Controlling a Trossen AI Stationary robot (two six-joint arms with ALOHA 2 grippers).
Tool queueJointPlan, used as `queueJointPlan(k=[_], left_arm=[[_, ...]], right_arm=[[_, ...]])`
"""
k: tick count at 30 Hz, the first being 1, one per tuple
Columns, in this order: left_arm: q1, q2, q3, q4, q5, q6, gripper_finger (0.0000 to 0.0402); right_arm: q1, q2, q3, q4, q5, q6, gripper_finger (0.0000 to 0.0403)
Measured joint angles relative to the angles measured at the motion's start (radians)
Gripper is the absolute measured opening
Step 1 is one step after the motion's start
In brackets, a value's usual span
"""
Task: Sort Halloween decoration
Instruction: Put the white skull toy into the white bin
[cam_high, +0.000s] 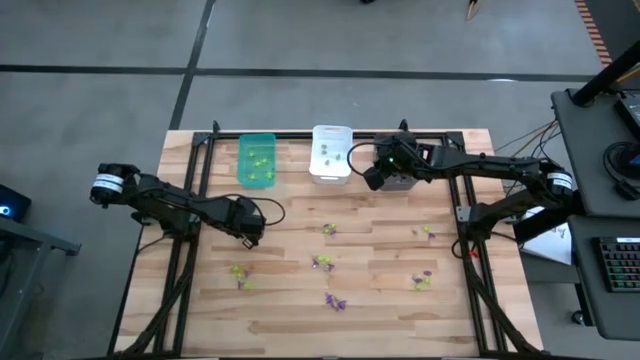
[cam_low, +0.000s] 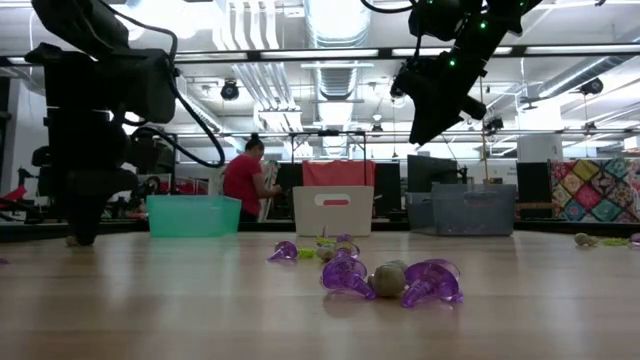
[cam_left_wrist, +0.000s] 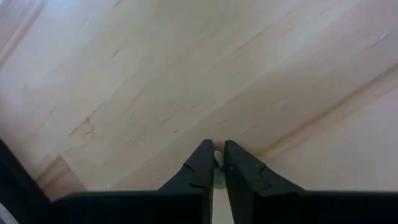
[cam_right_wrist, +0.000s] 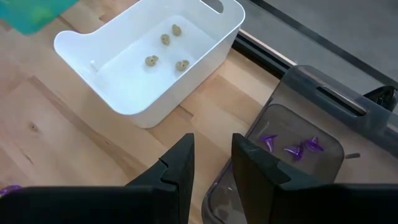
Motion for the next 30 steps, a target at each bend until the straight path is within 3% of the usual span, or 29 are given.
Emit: queueJointPlan(k=[18, 25, 30], left_arm=[[-0.002, -0.027, 0.196, 0.007, -0.082, 0.235, 0.0001], [0.013, -0.055, 0.278, 0.087, -0.078, 0.463, 0.0001], [0.081, -0.099, 0.300, 0.139, -0.067, 0.608, 0.0001]], right_arm=[[0.000, 0.000, 0.000, -0.005, 0.000, -0.009, 0.0096], [0.020, 0.000, -0.001, -0.022, -0.002, -0.026, 0.0096], [0.044, 0.001, -0.002, -0.038, -0.004, -0.041, 0.0096]])
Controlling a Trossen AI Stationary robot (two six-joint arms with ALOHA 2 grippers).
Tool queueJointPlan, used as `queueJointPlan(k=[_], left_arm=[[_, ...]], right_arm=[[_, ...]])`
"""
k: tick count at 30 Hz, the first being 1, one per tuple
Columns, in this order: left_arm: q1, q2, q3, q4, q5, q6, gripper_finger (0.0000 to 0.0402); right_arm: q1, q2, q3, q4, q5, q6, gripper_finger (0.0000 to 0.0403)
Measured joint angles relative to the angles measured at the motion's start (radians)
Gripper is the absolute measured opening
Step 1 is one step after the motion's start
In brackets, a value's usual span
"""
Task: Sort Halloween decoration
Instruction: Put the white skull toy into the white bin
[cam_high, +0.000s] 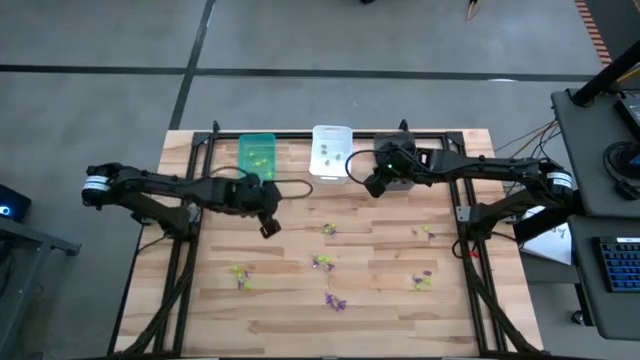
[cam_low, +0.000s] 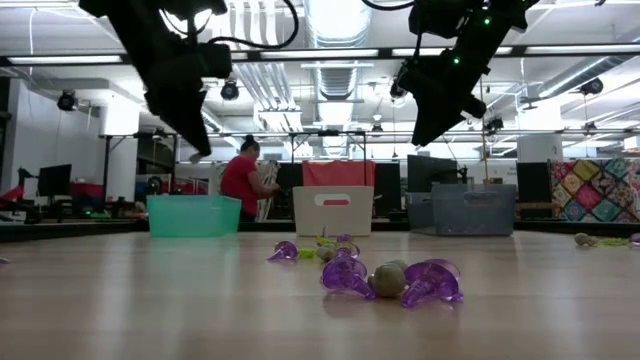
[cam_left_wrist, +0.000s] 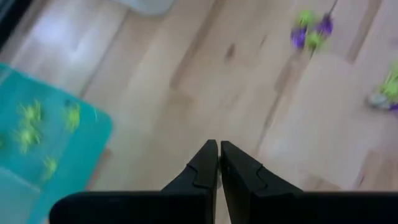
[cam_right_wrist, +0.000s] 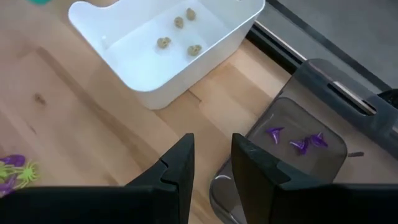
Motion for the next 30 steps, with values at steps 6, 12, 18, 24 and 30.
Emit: queueJointPlan(k=[6, 12, 18, 24, 30], left_arm=[[0.141, -0.035, 0.000, 0.049, 0.033, 0.142, 0.0001], [0.334, -0.036, 0.000, 0.109, 0.076, 0.259, 0.0000], [0.474, -0.034, -0.001, 0.334, 0.261, 0.367, 0.0000], [0.533, 0.035, -0.001, 0.723, 0.482, 0.407, 0.0000], [0.525, 0.221, 0.007, 1.063, 0.487, 0.342, 0.0000]], right_arm=[[0.006, 0.000, 0.000, 0.002, 0.002, -0.023, 0.0095], [0.005, 0.000, 0.000, 0.044, 0.019, -0.122, 0.0095], [0.005, 0.000, 0.000, 0.130, 0.094, -0.265, 0.0095], [0.005, 0.000, -0.001, 0.221, 0.055, -0.371, 0.0095], [0.005, 0.000, -0.002, 0.218, 0.026, -0.382, 0.0095]])
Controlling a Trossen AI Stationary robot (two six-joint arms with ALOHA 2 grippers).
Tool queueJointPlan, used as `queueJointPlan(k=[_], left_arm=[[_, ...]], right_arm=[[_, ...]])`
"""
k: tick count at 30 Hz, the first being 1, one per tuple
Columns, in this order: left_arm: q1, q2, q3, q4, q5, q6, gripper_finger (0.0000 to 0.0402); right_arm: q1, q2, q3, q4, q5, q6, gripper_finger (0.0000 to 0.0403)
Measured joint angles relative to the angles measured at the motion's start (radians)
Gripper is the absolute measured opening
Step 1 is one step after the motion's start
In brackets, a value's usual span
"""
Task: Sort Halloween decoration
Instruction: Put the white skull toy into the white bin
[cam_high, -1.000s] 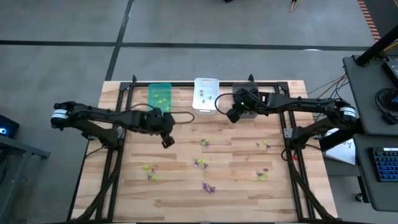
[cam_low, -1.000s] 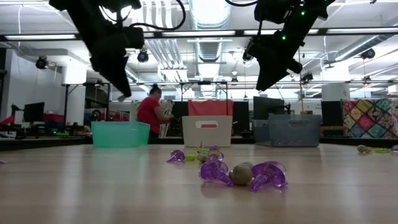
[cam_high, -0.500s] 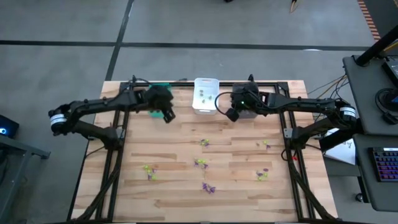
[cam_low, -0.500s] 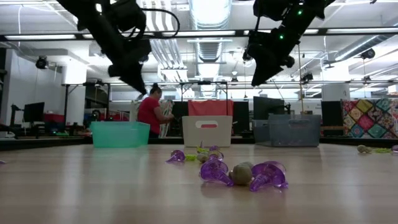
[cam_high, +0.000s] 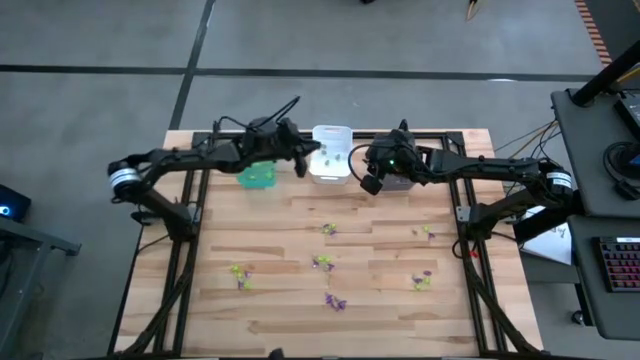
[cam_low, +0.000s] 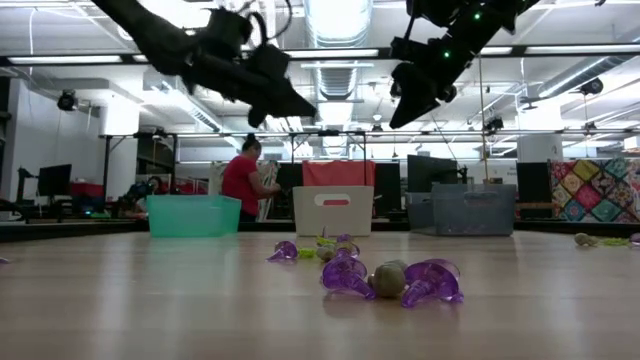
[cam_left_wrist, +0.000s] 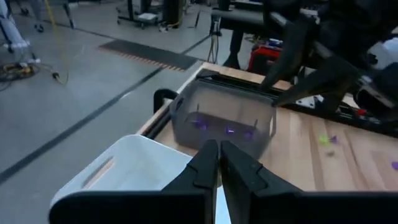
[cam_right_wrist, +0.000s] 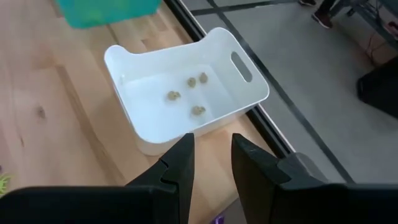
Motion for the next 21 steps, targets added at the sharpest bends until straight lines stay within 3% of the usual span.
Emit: queueJointPlan(k=[7, 10, 14, 21], left_arm=[[0.023, 0.180, 0.135, -0.061, -0.020, -0.016, 0.0000], [0.022, 0.238, 0.191, -0.118, -0.074, -0.015, 0.0000], [0.024, 0.297, 0.248, -0.205, -0.129, -0.007, 0.0000], [0.022, 0.354, 0.294, -0.259, -0.137, -0.008, 0.0000]], right_arm=[[0.000, -0.003, 0.000, -0.011, -0.029, 0.031, 0.0095], [0.001, -0.003, -0.001, -0.010, -0.032, 0.045, 0.0095], [0.001, -0.003, -0.011, -0.011, -0.032, 0.064, 0.0095], [0.001, -0.003, -0.036, -0.010, -0.032, 0.092, 0.0095]])
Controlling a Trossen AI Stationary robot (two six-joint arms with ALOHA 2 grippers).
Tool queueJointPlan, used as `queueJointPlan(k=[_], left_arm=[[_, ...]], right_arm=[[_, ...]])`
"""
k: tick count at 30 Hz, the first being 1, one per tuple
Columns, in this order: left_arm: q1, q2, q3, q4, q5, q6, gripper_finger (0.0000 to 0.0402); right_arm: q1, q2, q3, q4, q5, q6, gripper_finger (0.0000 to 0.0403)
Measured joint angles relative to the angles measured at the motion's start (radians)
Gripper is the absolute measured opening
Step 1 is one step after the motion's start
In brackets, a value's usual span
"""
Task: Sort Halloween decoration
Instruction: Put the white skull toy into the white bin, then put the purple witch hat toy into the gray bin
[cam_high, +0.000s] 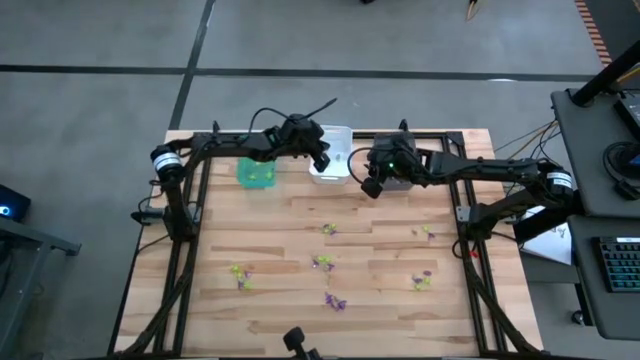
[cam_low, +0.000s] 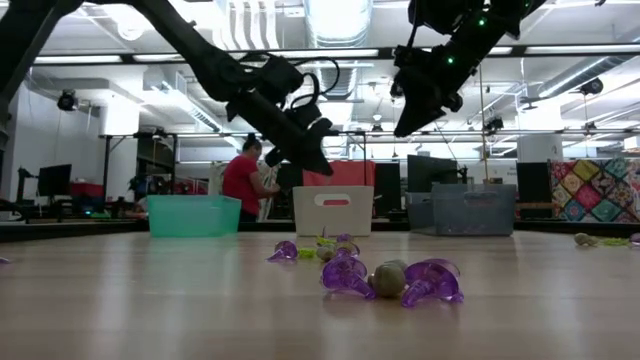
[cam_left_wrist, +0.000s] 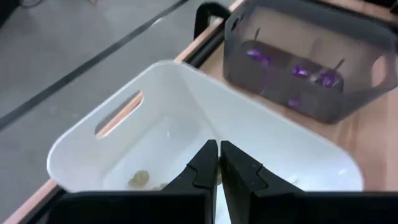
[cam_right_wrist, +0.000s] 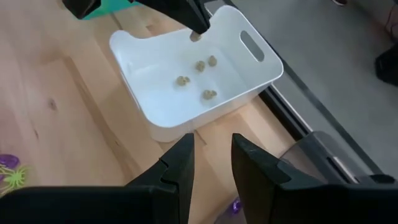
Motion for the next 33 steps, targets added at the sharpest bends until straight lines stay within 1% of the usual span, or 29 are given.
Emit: queueJointPlan(k=[9, 14, 17, 20, 22, 27, 30, 33], left_arm=[[0.000, 0.006, 0.014, -0.026, -0.003, -0.003, 0.0000], [0.000, 0.006, 0.014, -0.067, -0.004, -0.001, 0.0002], [0.000, 0.006, 0.014, -0.079, -0.003, 0.000, 0.0020], [0.000, 0.004, 0.014, -0.081, -0.003, -0.004, 0.0049], [0.000, -0.005, 0.023, -0.116, -0.003, -0.007, 0.0069], [-0.011, -0.083, 0.044, -0.247, -0.002, -0.005, 0.0100], [-0.027, -0.149, 0.026, -0.324, -0.003, -0.005, 0.0105], [-0.054, -0.217, 0.010, -0.400, -0.003, -0.011, 0.0104]], right_arm=[[0.000, 0.000, -0.018, 0.000, 0.000, 0.032, 0.0095], [0.000, 0.000, -0.021, 0.000, 0.000, 0.039, 0.0095], [0.000, 0.000, -0.023, 0.001, 0.000, 0.043, 0.0095], [0.000, 0.000, -0.023, 0.001, 0.000, 0.043, 0.0095], [0.000, 0.000, -0.023, 0.001, 0.000, 0.043, 0.0095], [0.000, 0.000, -0.023, 0.000, 0.000, 0.063, 0.0095], [0.002, 0.000, -0.023, -0.001, -0.006, 0.088, 0.0095], [0.002, 0.000, -0.023, -0.003, -0.047, 0.105, 0.0095]])
